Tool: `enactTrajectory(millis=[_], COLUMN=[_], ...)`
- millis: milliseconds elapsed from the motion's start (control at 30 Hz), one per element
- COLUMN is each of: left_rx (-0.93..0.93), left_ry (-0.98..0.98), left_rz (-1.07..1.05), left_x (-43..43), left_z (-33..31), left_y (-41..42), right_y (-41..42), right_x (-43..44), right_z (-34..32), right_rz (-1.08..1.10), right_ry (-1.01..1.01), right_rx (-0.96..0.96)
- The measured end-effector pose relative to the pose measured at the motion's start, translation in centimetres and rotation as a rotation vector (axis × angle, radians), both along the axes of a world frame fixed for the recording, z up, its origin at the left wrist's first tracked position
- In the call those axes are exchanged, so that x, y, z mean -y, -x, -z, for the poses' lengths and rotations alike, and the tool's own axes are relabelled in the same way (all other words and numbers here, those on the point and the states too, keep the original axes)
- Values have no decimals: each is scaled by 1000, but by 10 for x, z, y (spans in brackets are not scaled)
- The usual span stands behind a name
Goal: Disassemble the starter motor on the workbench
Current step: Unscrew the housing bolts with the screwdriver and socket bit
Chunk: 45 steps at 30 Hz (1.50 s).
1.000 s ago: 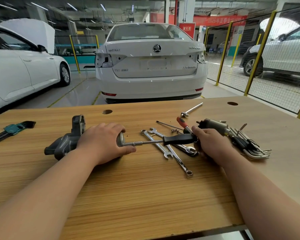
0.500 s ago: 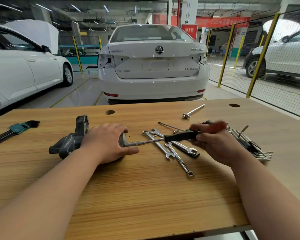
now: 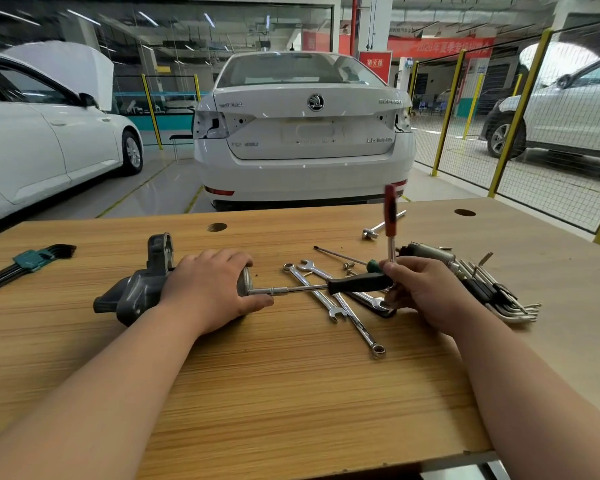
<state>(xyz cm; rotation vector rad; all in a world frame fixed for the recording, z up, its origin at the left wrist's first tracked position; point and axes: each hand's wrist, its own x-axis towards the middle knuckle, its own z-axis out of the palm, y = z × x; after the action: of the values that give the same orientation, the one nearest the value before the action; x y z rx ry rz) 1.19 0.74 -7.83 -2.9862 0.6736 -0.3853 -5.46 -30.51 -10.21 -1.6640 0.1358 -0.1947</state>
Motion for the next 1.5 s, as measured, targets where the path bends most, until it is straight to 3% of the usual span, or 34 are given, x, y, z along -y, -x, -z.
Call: enactTrajectory(millis=[133, 333, 600, 767, 1133, 1200, 1333, 1500], left_rx=[12, 17, 6, 37, 121, 107, 99, 168], left_ry=[4, -2, -21, -142, -47, -56, -55, -60], left_rz=[0, -15, 14, -56, -30, -25, -25, -1], left_x=[0, 0, -1, -5, -8, -7, -5, -7], left_z=[1, 3, 0, 0, 9, 8, 6, 8], left_y=[1, -2, -6, -3, -4, -5, -6, -4], right_y=[1, -1, -3, -3, -8, -6, -2, 1], right_x=[-12, -17, -15, -19, -27, -30, -36, -32], right_z=[-2, -2, -1, -2, -2, -4, -9, -9], right_rz=[136, 72, -25, -50, -80, -33, 89, 137], right_ry=[393, 404, 37, -245, -757, -664, -30, 336], right_rx=[-73, -115, -42, -70, -126, -145, -79, -101])
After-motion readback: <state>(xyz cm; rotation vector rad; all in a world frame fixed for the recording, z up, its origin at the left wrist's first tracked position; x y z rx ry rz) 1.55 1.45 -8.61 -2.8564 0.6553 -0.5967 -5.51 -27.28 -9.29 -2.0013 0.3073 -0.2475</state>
